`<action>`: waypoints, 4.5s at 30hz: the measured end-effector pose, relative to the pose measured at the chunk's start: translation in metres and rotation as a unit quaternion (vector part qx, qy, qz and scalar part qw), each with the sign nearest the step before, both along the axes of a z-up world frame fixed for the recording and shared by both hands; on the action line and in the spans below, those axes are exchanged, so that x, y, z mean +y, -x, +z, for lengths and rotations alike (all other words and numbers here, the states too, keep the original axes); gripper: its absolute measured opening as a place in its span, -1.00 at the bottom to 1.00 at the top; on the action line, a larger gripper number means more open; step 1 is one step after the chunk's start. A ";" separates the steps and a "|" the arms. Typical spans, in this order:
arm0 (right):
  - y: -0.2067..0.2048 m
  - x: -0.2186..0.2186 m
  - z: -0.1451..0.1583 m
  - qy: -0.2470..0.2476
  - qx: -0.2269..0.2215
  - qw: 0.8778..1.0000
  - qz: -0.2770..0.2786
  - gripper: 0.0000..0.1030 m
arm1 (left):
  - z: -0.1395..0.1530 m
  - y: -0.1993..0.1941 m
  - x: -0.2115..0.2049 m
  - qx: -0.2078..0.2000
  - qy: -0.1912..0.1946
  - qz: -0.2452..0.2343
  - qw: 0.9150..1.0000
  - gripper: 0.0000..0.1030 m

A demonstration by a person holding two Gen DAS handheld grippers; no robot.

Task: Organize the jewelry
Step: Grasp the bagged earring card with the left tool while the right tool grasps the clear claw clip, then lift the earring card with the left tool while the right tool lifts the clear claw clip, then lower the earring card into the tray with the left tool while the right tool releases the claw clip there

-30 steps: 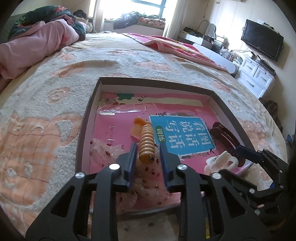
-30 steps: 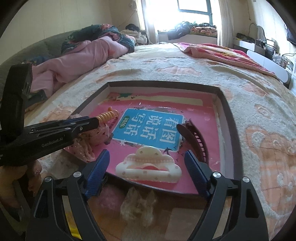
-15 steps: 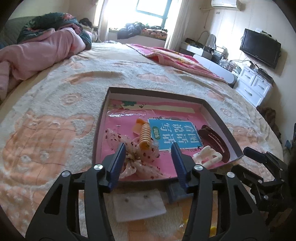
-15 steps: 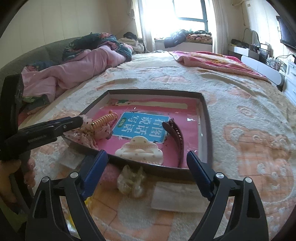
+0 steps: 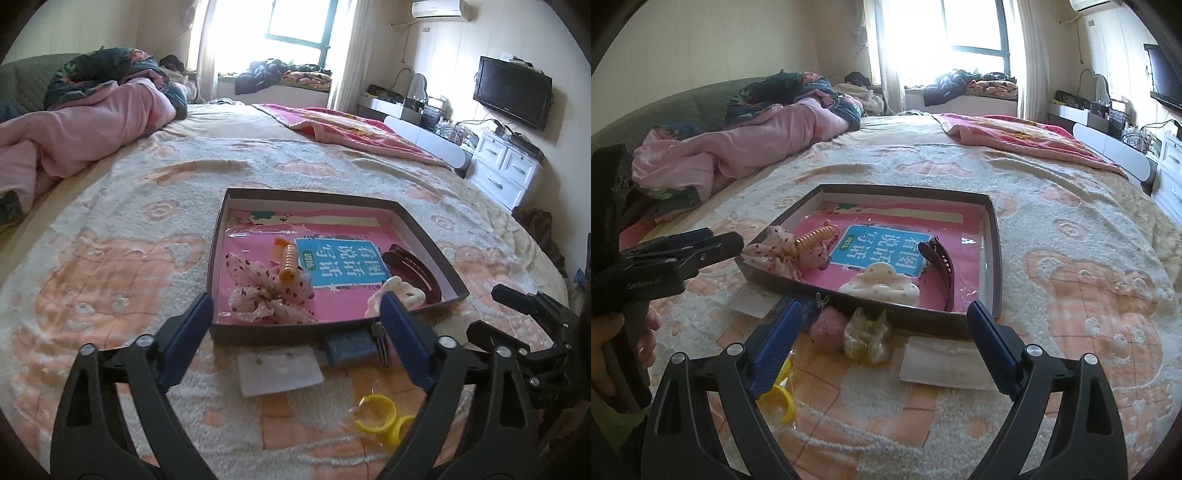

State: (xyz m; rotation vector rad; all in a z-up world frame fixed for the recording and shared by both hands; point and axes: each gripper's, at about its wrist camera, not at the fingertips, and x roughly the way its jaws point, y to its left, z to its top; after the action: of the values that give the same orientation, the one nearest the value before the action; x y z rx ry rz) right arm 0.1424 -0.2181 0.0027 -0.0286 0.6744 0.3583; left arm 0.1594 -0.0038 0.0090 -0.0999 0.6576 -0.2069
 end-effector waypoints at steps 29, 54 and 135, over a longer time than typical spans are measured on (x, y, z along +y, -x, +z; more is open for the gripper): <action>0.025 0.014 -0.029 0.028 0.030 0.999 0.033 0.54 | -0.031 0.032 0.020 0.037 -0.027 0.018 0.999 0.78; -0.022 0.031 -0.052 0.026 0.068 0.997 0.034 -0.33 | -0.067 -0.008 0.007 0.082 -0.017 0.012 0.996 0.78; -0.011 -0.047 -0.022 -0.091 0.077 0.993 -0.019 -0.37 | -0.020 -0.008 -0.035 0.029 0.004 -0.062 0.998 0.19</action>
State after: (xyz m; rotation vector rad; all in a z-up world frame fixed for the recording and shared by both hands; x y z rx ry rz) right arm 0.1536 -0.2651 -0.0189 0.1863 0.7906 0.3870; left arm 0.1672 -0.0384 -0.0108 -0.0730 0.7212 -0.3270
